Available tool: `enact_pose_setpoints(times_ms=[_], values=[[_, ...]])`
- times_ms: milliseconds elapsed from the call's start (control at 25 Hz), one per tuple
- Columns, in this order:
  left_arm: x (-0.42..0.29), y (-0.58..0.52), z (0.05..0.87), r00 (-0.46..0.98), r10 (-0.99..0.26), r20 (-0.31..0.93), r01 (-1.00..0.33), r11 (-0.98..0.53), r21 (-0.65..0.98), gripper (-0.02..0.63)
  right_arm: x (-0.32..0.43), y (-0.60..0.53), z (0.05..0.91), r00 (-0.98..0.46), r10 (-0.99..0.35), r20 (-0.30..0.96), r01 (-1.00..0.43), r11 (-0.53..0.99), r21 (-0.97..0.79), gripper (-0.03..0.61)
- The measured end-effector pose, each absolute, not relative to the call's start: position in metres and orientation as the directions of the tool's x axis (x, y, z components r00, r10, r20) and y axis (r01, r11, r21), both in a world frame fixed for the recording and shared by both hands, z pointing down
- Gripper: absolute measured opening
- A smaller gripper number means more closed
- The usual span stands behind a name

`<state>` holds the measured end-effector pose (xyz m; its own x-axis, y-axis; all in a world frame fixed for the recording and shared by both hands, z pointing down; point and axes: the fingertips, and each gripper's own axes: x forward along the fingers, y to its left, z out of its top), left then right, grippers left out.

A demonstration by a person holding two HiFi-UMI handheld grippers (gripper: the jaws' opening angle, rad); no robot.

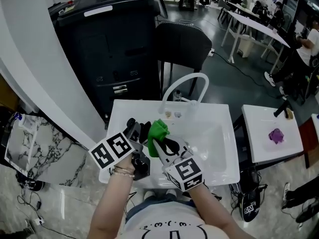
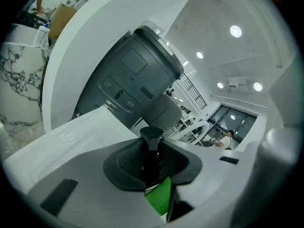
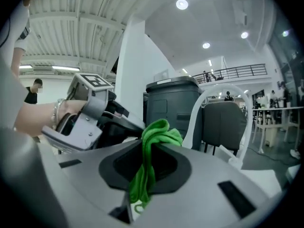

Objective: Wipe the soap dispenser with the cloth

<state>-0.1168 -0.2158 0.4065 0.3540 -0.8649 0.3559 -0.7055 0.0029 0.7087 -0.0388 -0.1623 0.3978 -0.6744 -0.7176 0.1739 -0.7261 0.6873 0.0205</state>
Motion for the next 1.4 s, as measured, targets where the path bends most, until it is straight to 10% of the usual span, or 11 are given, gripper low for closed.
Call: enact_pose_setpoints(times_ms=[640, 960, 1400], values=[[-0.127, -0.214, 0.387, 0.39, -0.893, 0.225, -0.695, -0.125, 0.708, 0.095, 0.0, -0.167, 0.439, -0.509, -0.802, 0.313, -0.84, 0.542, 0.022, 0.049], [-0.107, -0.205, 0.344, 0.562, -0.826, -0.043, -0.75, -0.531, 0.393, 0.095, 0.004, -0.157, 0.392, -0.652, -0.743, 0.153, -0.757, 0.651, -0.061, 0.049], [-0.095, -0.191, 0.336, 0.637, -0.769, -0.056, -0.731, -0.625, 0.273, 0.097, -0.047, -0.14, 0.377, -0.787, -0.606, 0.119, -0.614, 0.788, -0.044, 0.049]])
